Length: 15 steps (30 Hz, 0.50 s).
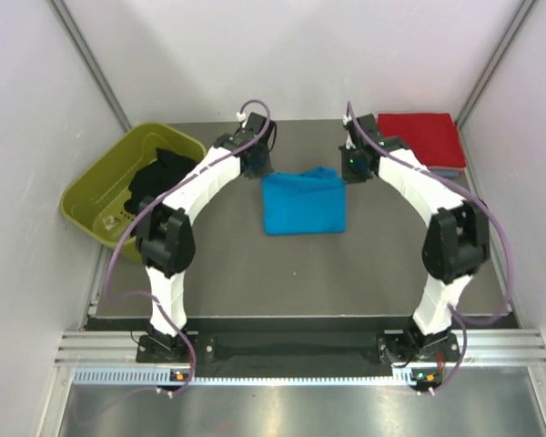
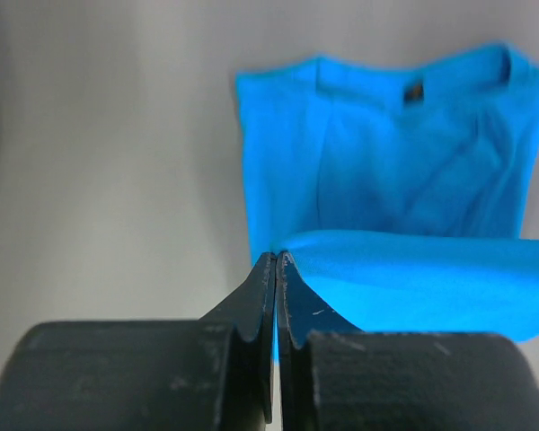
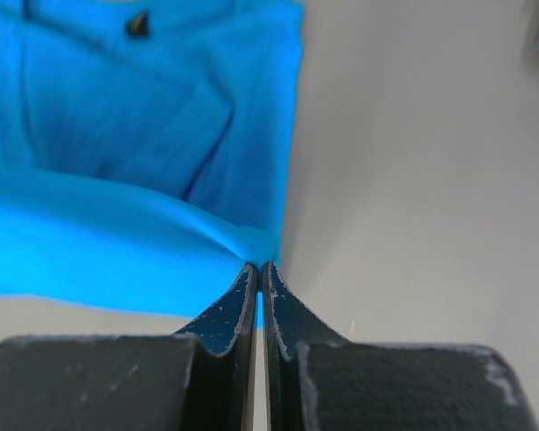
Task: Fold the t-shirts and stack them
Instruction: Fold the tshirt
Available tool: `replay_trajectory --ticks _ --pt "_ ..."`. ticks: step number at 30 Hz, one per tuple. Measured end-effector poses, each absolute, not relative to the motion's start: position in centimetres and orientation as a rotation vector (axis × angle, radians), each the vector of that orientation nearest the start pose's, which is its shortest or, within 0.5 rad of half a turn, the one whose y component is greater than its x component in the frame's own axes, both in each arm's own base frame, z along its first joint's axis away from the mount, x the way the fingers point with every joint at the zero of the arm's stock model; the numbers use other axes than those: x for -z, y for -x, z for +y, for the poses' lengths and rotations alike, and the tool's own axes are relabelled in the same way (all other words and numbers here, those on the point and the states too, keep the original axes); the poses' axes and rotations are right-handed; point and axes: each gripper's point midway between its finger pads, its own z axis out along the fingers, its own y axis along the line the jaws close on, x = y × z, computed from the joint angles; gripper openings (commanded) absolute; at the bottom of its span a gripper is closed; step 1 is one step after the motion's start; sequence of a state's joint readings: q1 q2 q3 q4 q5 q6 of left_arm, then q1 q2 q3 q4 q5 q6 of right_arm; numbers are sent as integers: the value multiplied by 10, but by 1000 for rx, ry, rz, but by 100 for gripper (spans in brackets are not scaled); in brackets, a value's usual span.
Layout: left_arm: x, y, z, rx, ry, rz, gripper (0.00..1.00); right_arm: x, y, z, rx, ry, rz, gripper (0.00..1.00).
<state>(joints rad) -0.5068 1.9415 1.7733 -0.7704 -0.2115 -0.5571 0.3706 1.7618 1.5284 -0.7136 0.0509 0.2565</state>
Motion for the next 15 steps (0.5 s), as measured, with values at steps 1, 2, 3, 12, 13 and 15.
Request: replay_trajectory --ticks 1,2,3,12,13,15 --pt "-155 -443 -223 184 148 2474 0 -145 -417 160 -187 124 2525 0" --pt "-153 -454 -223 179 150 2468 0 -142 -427 160 -185 125 2530 0" --pt "-152 -463 -222 175 149 2462 0 -139 -435 160 -183 126 2534 0" --pt "-123 -517 -215 150 150 2441 0 -134 -500 164 -223 125 2493 1" --pt "-118 -521 -214 149 149 2437 0 -132 -504 165 -232 125 2491 2" --pt "-109 -529 -213 153 143 2433 0 -126 -509 165 -246 123 2488 3"
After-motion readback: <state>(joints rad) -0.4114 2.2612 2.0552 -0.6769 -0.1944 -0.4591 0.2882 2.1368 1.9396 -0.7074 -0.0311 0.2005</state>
